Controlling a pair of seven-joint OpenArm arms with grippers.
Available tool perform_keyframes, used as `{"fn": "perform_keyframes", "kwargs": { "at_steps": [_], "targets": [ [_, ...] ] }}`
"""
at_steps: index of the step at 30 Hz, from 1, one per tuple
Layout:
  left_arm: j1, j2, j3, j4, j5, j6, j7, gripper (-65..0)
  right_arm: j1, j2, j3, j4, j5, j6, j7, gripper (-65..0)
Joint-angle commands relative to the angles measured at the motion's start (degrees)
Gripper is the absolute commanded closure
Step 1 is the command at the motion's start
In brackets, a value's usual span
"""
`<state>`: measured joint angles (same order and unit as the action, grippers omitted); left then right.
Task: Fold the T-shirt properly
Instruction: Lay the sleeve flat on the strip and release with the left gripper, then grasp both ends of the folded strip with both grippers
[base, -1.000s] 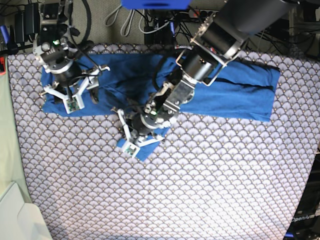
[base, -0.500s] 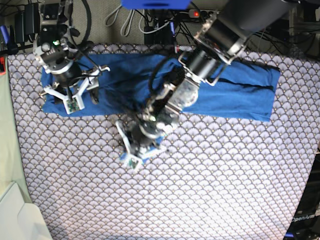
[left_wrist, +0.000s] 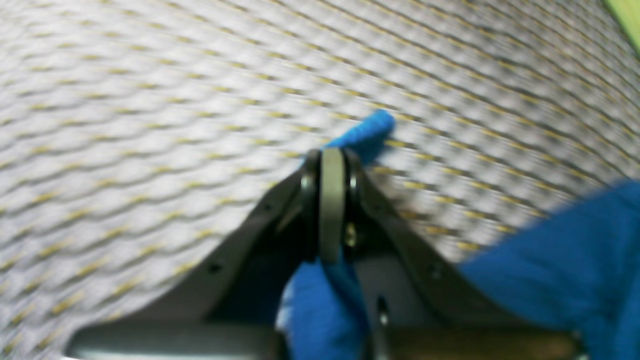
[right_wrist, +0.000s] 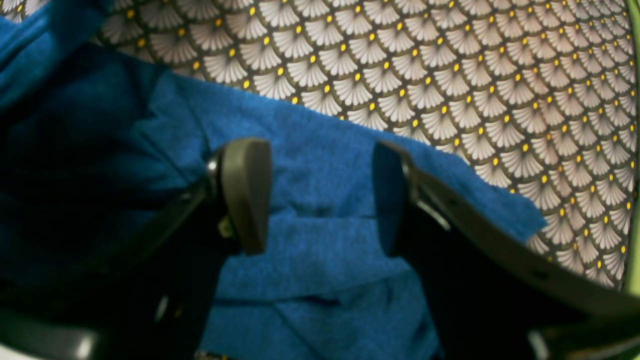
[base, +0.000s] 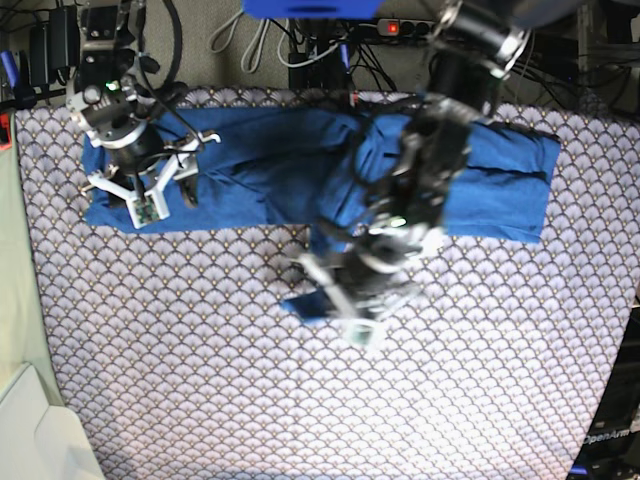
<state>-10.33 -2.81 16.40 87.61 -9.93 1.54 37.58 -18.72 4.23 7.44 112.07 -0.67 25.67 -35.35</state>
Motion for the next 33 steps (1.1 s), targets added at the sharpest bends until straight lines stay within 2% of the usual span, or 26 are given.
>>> {"fn": "perform_keyframes", "kwargs": {
  "at_steps": [1,5,10,17,24,33],
  "targets": [
    [0.2,-0.6,-0.9,3.2,-0.3,-0.5,-0.5,-0.5,0.4,0.0,0.0,0.9,0.5,0.3,1.6,-33.1],
    [5.1,-3.7,-6.4,10.6,-0.3,-0.5,1.9,-0.5,1.1,-0.1,0.0,0.9,0.6,0.3,1.6,-33.1],
    [12.6,-5.8,-15.4,18.5,-0.3,-0.7,3.1,-0.5,1.5,-0.1,0.0,0.9,0.6,0.3,1.6,-33.1],
    [20.7,-9.1,-23.4,22.6,-0.3,-0.9,3.0,-0.5,2.2,-0.1,-1.3,0.6,0.6,0.3,1.6,-33.2],
    [25.6,-9.2,-32.9,22.6,-0.3,-9.6,3.0,-0.5,2.8,-0.5,-2.0,0.6,0.6,0.3,1.4,-33.2],
    [27.9,-9.6,-40.5,22.3,0.1,-15.7,3.1,-0.5,2.8,-0.6,-2.0,0.6,0.6,0.3,1.6,-33.2]
  ]
}}
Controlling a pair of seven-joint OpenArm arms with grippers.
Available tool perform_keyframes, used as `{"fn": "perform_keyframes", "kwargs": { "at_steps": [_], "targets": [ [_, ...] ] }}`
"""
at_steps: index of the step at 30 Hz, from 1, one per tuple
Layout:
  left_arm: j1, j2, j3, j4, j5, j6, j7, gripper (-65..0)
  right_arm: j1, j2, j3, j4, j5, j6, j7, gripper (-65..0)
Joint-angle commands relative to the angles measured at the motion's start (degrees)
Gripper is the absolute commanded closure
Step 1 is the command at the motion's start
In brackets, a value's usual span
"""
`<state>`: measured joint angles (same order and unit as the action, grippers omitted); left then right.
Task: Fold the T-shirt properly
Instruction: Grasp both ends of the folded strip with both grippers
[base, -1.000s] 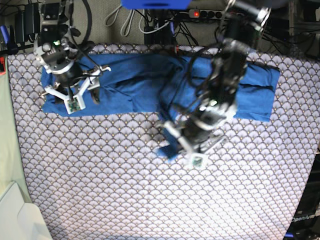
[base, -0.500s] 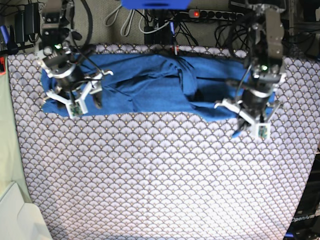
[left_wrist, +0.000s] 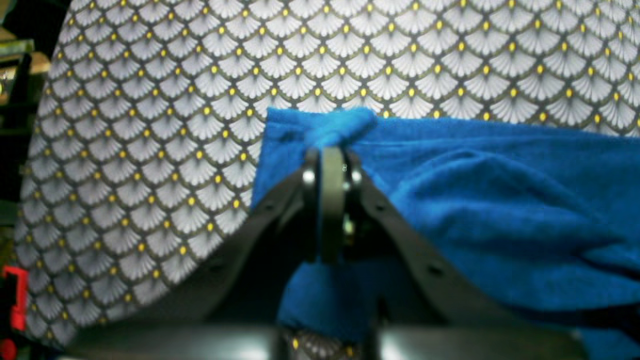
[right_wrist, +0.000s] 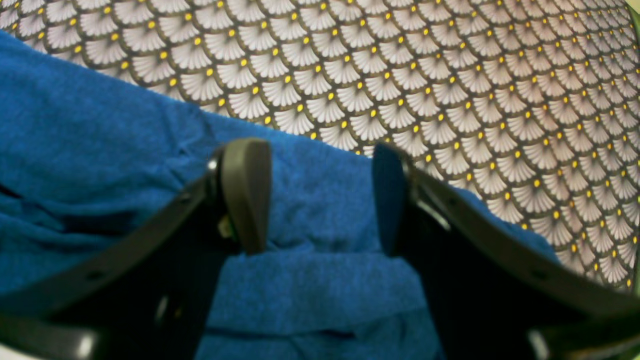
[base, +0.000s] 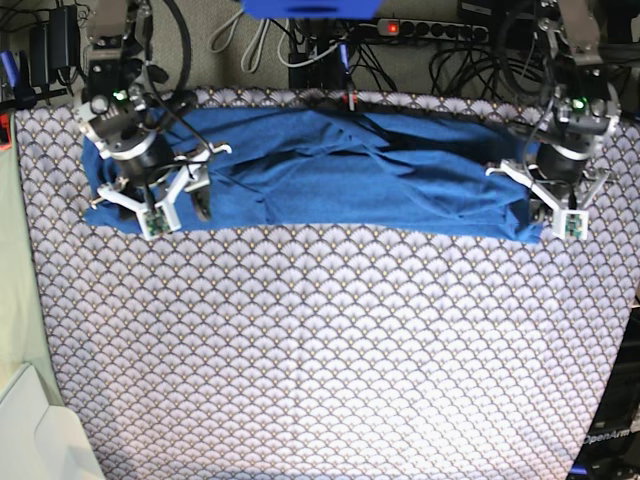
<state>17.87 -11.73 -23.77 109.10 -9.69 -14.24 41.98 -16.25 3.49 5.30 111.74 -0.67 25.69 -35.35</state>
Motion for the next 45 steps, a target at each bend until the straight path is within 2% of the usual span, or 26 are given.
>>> {"fn": "perform_keyframes", "kwargs": {
  "at_steps": [1,3,12,22,35,37,41,43,45],
  "targets": [
    [-0.2,-0.8,-0.8,0.7,-0.1,0.0,-1.3,-0.5,0.3,0.2,0.1,0.9,0.6,0.3,1.6,-33.2],
    [0.1,-0.9,-1.7,0.6,0.0,0.0,-1.3,-0.5,0.4,0.2,0.1,0.9,0.6,0.3,1.6,-33.2],
    [1.8,-5.6,-1.9,0.3,-0.1,0.0,-1.3,-0.5,0.4,0.2,0.1,0.9,0.6,0.3,1.6,-33.2],
    [2.0,-6.1,-1.9,-4.9,0.0,0.0,-1.3,-0.5,0.4,0.2,0.1,0.9,0.6,0.3,1.6,-33.2],
    [1.9,-6.0,-1.9,-5.7,0.0,0.0,-1.3,-1.4,0.4,0.2,0.1,0.9,0.6,0.3,1.6,-33.2],
    [2.0,-6.0,-1.9,-5.8,0.0,-0.5,-1.2,-5.9,0.4,0.2,0.1,0.9,0.6,0.3,1.6,-33.2],
    [2.0,-6.0,-2.1,-5.8,0.0,-4.0,-1.2,-24.9,0.4,0.3,0.1,0.9,0.6,0.3,1.6,-33.3],
    [2.0,-6.0,-2.1,-5.8,0.0,-5.1,-1.2,-32.5,0.4,0.3,0.1,0.9,0.6,0.3,1.6,-33.3],
    [2.0,-6.0,-2.2,-5.8,0.0,-5.3,-1.2,-35.2,0.4,0.3,0.1,0.9,0.6,0.3,1.6,-33.3]
  ]
}}
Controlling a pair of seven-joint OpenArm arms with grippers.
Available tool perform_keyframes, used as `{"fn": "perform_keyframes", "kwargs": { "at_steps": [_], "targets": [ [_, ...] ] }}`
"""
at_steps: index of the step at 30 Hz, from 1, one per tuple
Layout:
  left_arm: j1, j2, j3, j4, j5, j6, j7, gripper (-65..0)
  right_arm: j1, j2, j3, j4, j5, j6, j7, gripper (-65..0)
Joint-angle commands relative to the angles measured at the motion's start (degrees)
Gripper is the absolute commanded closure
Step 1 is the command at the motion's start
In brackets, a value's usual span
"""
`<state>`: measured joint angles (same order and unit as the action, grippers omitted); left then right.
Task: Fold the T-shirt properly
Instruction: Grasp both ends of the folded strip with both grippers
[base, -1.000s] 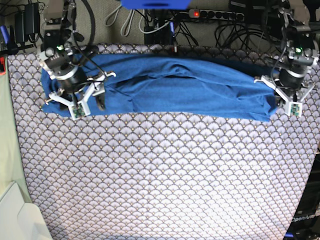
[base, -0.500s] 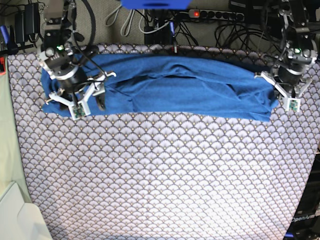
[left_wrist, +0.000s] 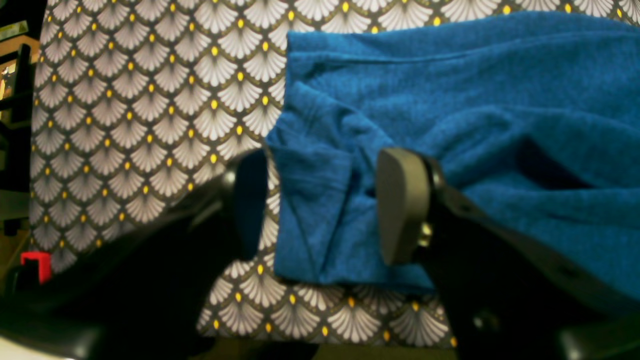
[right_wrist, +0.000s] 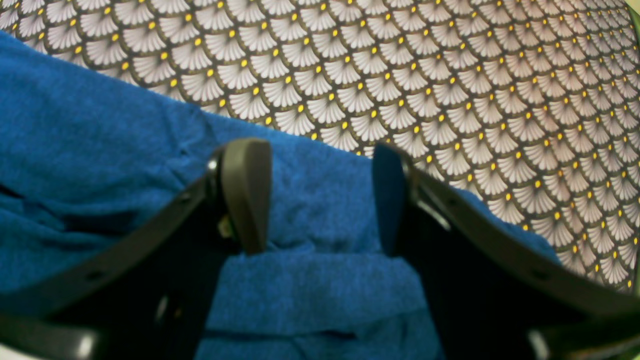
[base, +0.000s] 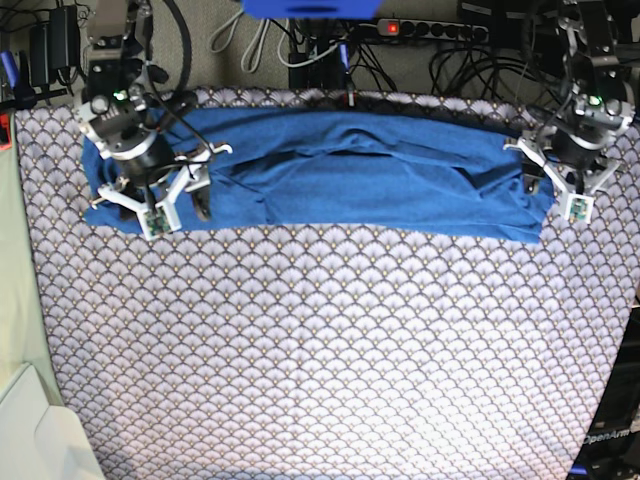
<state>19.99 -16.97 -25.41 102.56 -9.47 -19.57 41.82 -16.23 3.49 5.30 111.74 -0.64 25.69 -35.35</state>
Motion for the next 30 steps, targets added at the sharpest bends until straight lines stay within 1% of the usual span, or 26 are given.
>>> {"fn": "perform_keyframes", "kwargs": {
  "at_steps": [1,5,12,13,16,18,20,23,25,27,30],
  "targets": [
    [-0.3,-0.7,-0.6,0.7,-0.2,0.1,-1.1,-35.4,0.4,0.3,0.1,0.9,0.6,0.3,1.6,-33.3],
    [-0.4,-0.7,-0.7,0.3,-0.2,0.1,-1.1,-35.6,0.4,0.5,0.1,0.9,0.6,0.3,1.6,-33.3],
    [-1.0,-0.7,-5.0,-5.8,-0.8,-0.1,-1.2,-35.7,0.4,0.4,0.1,0.9,0.6,0.3,1.6,-33.3],
    [-1.3,-0.7,-5.0,-6.0,-0.8,-0.4,-1.2,-35.7,0.4,0.4,0.1,0.9,0.6,0.3,1.6,-33.3],
    [-1.4,-0.7,-5.1,-6.3,-0.8,-5.1,-1.2,-35.7,0.4,0.3,0.1,0.9,0.6,0.3,1.6,-33.3],
    [-1.4,-0.7,-5.1,-6.3,-0.8,-7.0,-1.2,-35.7,0.4,0.3,0.1,0.9,0.6,0.3,1.6,-33.3],
    [-1.5,-0.5,-5.1,-6.3,-0.8,-7.8,-1.2,-35.8,0.4,0.3,0.1,0.9,0.6,0.3,1.6,-33.3],
    [-2.3,-0.5,-5.1,-6.3,-0.8,-8.1,-1.2,-36.2,0.4,0.3,0.1,0.8,0.6,0.3,1.6,-33.3],
    [-2.5,-0.5,-5.3,-6.3,-0.8,-8.1,-1.2,-39.0,0.4,0.4,0.1,0.8,0.6,0.3,1.6,-33.4],
    [-2.7,-0.4,-7.0,-6.5,-0.8,-8.2,-1.2,-41.7,0.4,0.5,0.1,0.8,0.6,0.3,1.6,-33.4],
    [-4.2,-0.4,-7.9,-9.1,-1.3,-8.3,-1.2,-42.2,0.4,0.5,0.1,0.8,0.6,0.3,1.5,-33.4]
  ]
}}
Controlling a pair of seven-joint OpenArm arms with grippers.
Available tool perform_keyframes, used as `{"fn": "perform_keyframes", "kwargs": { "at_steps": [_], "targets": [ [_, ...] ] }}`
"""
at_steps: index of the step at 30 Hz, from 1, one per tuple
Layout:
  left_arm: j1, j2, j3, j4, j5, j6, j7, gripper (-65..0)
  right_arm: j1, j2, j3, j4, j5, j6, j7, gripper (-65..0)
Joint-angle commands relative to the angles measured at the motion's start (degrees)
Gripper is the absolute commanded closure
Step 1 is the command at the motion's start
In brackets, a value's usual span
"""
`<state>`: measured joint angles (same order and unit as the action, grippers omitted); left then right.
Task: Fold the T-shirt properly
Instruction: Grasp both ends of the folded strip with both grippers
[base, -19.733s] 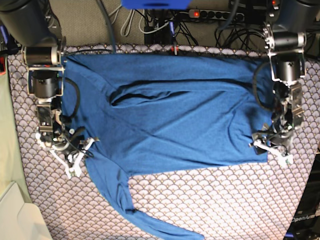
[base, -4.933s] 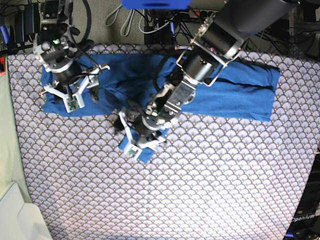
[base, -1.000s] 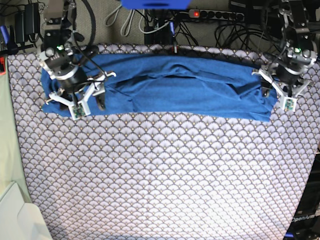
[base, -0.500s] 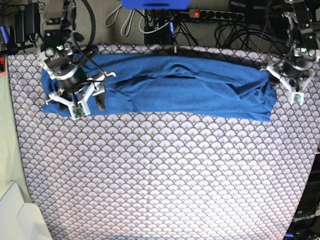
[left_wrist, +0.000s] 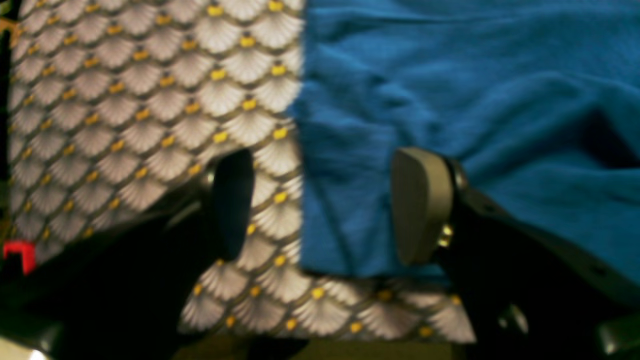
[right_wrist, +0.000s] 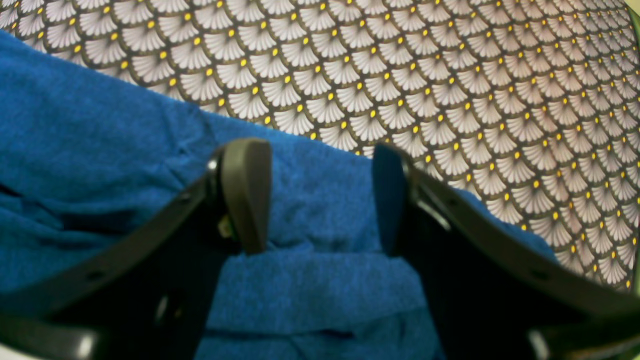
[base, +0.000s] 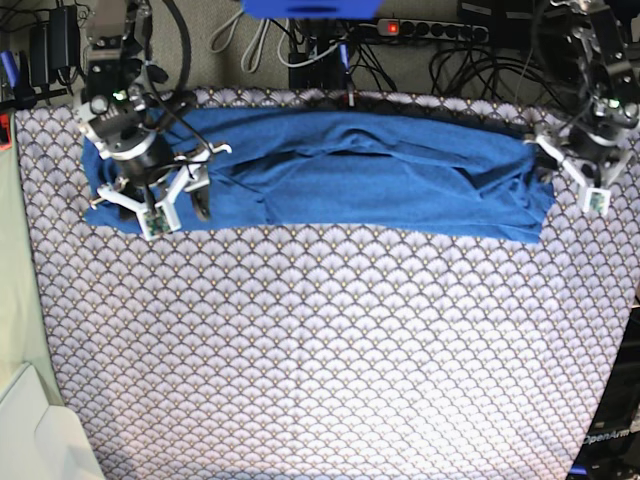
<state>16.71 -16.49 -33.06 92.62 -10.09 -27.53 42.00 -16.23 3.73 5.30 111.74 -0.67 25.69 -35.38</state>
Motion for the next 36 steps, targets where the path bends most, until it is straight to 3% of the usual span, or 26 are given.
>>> {"fn": "perform_keyframes", "kwargs": {
  "at_steps": [1,7,33,35,36],
  "targets": [
    [-1.5,-1.1,-0.3,-0.3,-1.5,-0.5,-1.3,-42.2,0.4,0.3,0.0,0.8,0.6,0.3,1.5,-33.4],
    [-3.5,-2.4,-1.4,-6.7,-6.4,-6.8,-1.4,-42.2,0.4,0.3,0.0,0.8,0.6,0.3,1.4,-33.4],
    [-7.3,-2.3,-1.2,-15.4,-6.6,-7.2,-1.4,-42.0,1.2,0.4,0.0,0.4,0.6,0.3,1.4,-33.4],
    [-7.2,-2.2,-1.2,-15.4,-6.6,-7.3,-1.4,-39.3,1.2,0.4,0.0,0.4,0.6,0.3,1.4,-33.4],
    [-7.2,-2.2,-1.2,-15.4,-6.6,-7.3,-1.4,-35.0,1.2,0.4,0.0,0.4,0.6,0.3,1.4,-33.4]
  ]
}}
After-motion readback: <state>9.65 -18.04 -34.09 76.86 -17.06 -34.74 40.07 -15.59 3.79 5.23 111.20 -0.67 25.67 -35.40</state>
